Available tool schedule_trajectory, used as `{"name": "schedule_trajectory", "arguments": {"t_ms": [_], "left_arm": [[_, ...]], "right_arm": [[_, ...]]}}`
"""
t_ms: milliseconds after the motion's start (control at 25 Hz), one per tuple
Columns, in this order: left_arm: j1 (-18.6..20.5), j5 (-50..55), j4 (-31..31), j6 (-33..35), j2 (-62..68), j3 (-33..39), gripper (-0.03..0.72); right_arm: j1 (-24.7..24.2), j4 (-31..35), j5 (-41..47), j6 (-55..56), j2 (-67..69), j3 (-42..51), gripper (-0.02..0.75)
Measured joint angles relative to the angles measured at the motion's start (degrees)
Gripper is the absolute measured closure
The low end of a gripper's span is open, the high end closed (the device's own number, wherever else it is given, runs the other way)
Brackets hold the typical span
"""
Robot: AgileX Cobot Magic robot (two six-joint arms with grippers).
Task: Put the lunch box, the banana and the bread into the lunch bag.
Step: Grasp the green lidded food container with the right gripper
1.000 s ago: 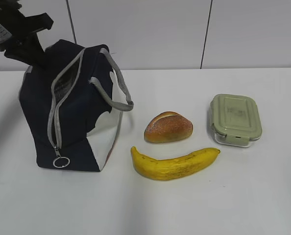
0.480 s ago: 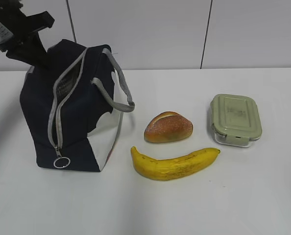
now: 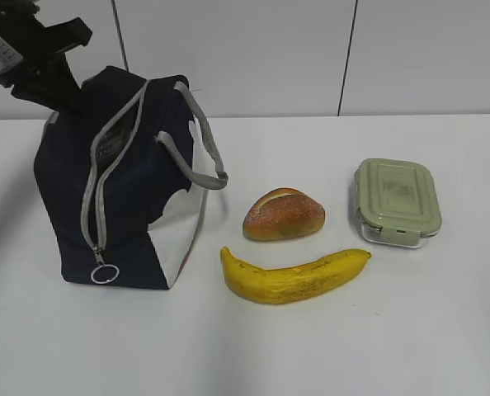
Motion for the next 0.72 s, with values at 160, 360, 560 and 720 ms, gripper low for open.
{"name": "schedule_trajectory", "arguments": {"t_ms": [160, 360, 560, 720], "left_arm": [[0.0, 0.1, -0.6, 0.0, 0.0, 0.0, 0.691], [0.0, 0.1, -0.9, 0.0, 0.0, 0.0, 0.691], [0.0, 0.6, -1.0, 0.0, 0.1, 0.0, 0.691], [0.0, 0.7, -1.2, 0.0, 0.2, 0.0, 0.691]], "right_arm": [[0.0, 0.2, 0.0, 0.0, 0.0, 0.0, 0.300], [0.0, 3.6, -0.4, 0.0, 0.7, -1.2, 0.300], [0.0, 6.9, -2.9, 0.0, 10.1, -5.3, 0.299], [0.0, 11.4, -5.3, 0.0, 21.4, -9.0, 0.299]]}}
